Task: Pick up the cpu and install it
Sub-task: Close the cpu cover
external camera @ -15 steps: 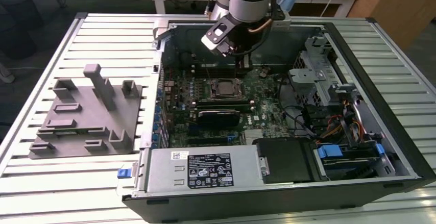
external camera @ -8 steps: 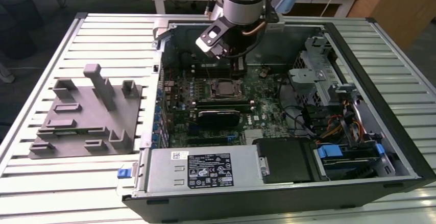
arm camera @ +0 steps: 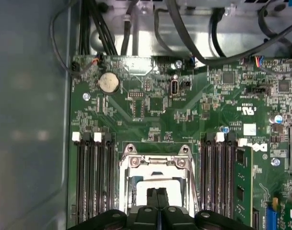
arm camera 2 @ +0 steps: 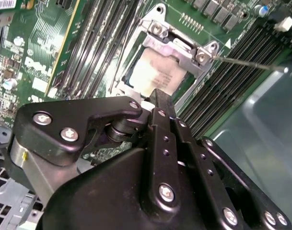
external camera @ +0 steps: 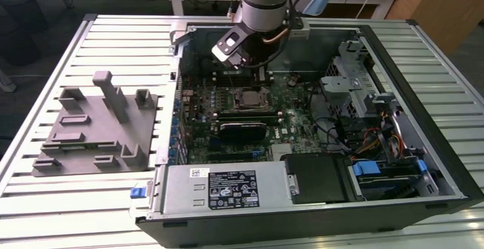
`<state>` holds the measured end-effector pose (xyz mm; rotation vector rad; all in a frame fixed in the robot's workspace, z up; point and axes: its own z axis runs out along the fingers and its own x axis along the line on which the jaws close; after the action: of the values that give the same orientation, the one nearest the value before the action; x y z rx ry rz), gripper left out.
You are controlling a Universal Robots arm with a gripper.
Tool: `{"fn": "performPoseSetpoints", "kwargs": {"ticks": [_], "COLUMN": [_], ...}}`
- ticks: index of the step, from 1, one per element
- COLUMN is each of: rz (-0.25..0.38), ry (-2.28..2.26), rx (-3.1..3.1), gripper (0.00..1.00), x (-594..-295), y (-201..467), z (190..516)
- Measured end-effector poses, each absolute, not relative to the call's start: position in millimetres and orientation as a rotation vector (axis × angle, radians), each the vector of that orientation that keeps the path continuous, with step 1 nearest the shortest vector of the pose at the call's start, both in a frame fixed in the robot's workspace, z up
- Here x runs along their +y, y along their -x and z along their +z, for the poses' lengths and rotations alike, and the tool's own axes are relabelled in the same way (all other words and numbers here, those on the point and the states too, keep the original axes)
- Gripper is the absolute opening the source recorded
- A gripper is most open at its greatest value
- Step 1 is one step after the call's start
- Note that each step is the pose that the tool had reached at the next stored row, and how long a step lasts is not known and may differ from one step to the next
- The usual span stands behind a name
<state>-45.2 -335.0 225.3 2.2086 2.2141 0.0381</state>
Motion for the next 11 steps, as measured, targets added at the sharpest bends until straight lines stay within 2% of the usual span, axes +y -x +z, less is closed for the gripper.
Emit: {"fn": "performPoseSetpoints", "kwargs": {"ticks": [11], "rz": [0.037], "ry": [-2.209], "rx": [2.215], "gripper": [0.11], "x": [-337.9], "y": [51.9], "z": [220.7]}}
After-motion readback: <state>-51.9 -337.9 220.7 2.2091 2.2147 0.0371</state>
